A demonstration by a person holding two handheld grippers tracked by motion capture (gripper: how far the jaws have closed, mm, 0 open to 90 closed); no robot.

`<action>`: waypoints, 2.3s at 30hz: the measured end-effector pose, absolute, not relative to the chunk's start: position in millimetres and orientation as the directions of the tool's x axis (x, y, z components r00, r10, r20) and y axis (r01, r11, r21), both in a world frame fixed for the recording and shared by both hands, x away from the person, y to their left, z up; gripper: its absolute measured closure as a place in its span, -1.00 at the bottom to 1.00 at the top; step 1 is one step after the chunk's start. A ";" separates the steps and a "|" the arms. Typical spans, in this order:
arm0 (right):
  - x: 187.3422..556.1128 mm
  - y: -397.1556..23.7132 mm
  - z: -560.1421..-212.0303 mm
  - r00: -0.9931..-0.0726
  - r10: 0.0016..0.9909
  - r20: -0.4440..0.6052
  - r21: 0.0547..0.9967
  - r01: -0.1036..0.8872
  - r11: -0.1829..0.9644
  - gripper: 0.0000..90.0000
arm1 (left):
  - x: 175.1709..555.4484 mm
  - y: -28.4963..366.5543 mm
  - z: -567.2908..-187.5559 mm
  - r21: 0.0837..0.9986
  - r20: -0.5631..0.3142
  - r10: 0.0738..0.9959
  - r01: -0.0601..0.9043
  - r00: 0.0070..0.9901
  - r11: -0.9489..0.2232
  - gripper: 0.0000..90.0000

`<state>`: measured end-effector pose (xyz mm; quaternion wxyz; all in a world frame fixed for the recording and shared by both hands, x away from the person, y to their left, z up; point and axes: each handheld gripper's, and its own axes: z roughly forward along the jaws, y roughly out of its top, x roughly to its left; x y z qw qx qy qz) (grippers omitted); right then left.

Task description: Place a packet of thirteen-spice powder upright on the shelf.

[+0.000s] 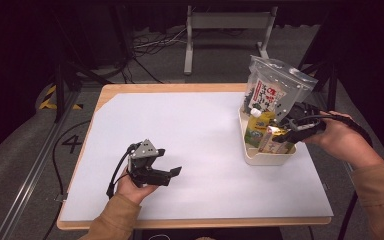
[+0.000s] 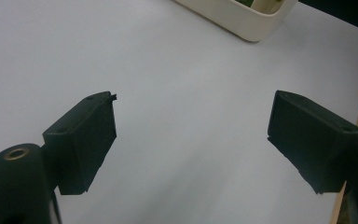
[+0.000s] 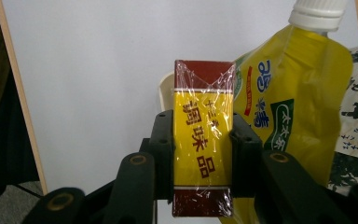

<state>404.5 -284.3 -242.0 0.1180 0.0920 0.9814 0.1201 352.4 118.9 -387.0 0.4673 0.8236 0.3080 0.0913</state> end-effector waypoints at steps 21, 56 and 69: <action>409.5 -273.3 -258.5 -0.961 0.206 -0.182 0.225 0.164 0.960 0.52 | 354.0 116.3 -388.4 0.820 -0.136 0.585 0.423 0.799 -0.386 -0.65; 423.0 -270.0 -301.9 -0.968 0.207 -0.139 0.159 0.185 0.970 0.46 | 354.7 113.9 -389.6 0.811 -0.140 0.581 0.429 0.802 -0.396 -0.66; 422.6 -276.7 -311.8 -0.964 0.236 -0.126 0.170 0.213 0.962 0.34 | 354.7 114.6 -390.3 0.810 -0.141 0.584 0.432 0.799 -0.396 -0.67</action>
